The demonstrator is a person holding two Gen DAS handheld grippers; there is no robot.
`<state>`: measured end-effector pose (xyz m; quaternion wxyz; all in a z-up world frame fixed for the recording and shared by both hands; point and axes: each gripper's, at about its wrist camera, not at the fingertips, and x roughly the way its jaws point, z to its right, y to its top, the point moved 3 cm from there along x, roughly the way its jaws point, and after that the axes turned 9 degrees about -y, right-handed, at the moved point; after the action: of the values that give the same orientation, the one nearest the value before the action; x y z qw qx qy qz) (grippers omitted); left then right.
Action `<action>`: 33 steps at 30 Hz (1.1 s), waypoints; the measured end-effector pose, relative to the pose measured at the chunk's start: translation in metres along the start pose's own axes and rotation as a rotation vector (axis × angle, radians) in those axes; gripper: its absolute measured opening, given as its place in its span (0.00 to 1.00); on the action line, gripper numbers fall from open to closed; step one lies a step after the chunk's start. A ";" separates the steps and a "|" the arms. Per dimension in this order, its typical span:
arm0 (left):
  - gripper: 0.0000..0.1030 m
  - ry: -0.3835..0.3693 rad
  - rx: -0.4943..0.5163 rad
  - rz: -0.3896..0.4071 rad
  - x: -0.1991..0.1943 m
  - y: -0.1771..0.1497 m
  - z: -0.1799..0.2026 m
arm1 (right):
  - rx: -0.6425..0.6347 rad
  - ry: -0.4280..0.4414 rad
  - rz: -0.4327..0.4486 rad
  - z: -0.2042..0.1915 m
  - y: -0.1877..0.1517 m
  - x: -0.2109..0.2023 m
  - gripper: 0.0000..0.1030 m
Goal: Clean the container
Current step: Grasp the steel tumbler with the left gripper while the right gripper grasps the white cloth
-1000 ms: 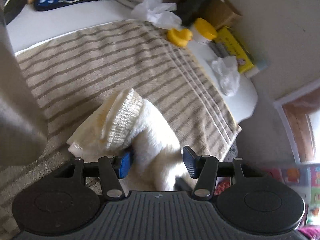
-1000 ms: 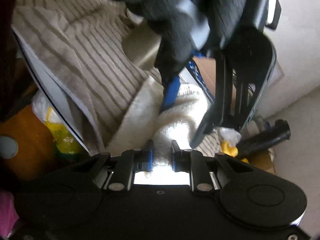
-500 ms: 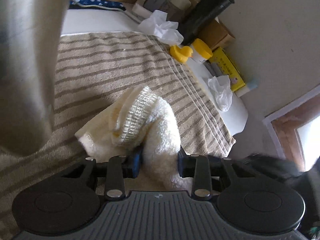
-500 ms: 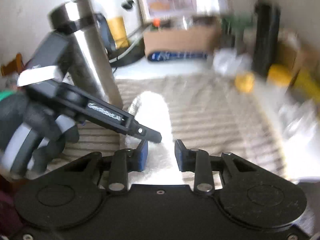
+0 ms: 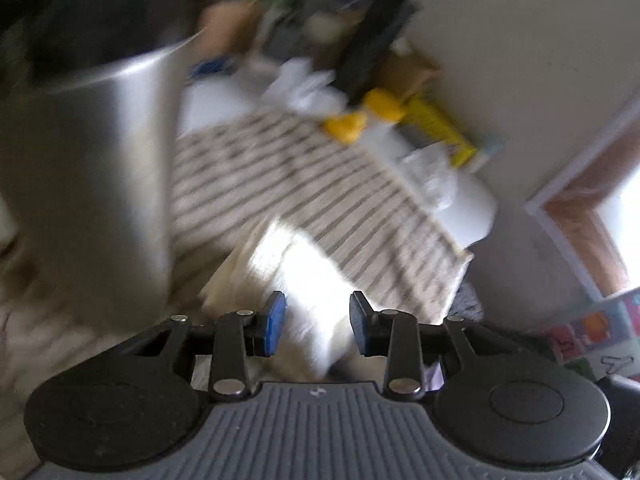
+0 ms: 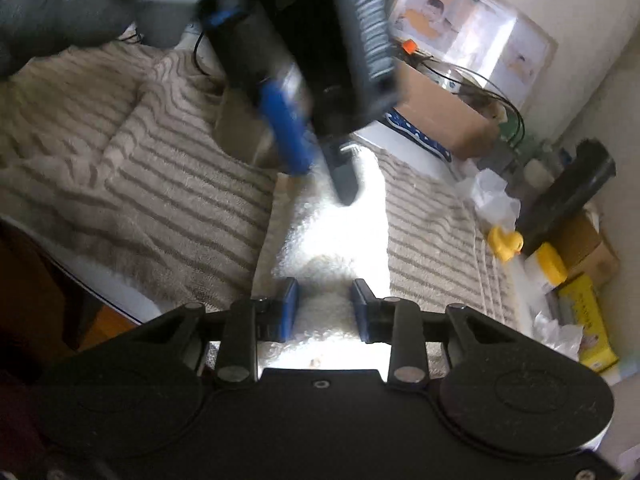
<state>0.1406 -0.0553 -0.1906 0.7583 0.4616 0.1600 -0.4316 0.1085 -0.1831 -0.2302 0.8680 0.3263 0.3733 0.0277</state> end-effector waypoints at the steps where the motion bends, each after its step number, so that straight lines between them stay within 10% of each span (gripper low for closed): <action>1: 0.33 -0.015 0.018 0.008 0.006 0.000 0.000 | -0.010 -0.001 0.004 0.000 0.002 0.003 0.30; 6: 0.32 0.063 0.055 -0.092 0.033 -0.019 -0.013 | 0.005 0.122 0.007 0.013 0.002 -0.004 0.32; 15: 0.32 0.018 0.066 -0.073 0.027 -0.029 -0.021 | 0.412 0.490 -0.105 0.103 0.004 0.015 0.52; 33: 0.30 -0.012 -0.121 -0.013 0.017 -0.046 -0.040 | 0.181 0.926 -0.284 0.076 0.023 0.098 0.56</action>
<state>0.1199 -0.0393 -0.2482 0.7829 0.4112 0.1842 -0.4290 0.2340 -0.1782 -0.2403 0.5741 0.2999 0.7616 0.0187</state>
